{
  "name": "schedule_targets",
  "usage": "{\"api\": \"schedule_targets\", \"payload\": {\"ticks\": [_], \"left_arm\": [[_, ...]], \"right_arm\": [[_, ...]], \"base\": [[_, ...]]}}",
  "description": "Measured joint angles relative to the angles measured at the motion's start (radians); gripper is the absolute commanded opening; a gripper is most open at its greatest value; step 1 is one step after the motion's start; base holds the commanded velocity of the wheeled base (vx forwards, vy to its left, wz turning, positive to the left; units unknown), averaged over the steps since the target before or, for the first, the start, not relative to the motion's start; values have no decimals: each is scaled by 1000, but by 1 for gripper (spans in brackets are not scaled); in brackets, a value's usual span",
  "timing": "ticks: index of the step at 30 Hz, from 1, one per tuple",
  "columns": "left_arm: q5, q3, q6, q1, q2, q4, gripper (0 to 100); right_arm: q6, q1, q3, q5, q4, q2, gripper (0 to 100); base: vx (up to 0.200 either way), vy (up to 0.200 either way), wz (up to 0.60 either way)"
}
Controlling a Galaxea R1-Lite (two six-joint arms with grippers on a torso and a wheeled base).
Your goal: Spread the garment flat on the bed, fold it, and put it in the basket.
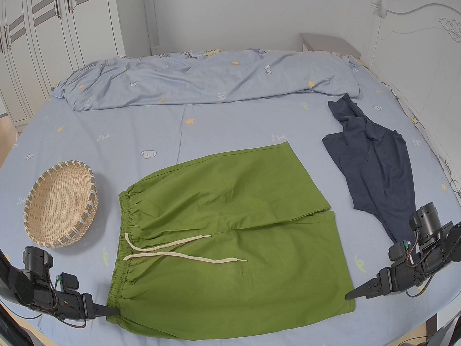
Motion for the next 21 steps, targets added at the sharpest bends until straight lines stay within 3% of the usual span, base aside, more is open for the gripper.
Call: {"api": "schedule_targets", "payload": {"ticks": [8,17,21], "left_arm": [[-1,-5,0,23,10,-3,0],[-1,-6,0,29,10,-3,0],[0,-6,0,27,10,-4,0]], "right_arm": [[-56,-18,66,75,-130,102,100],[-83,-15,133,103,-290,199,100],[-83,-14,149,157,-337,223,100]], "base": [[0,0,0],[0,0,0],[0,0,0]]}}
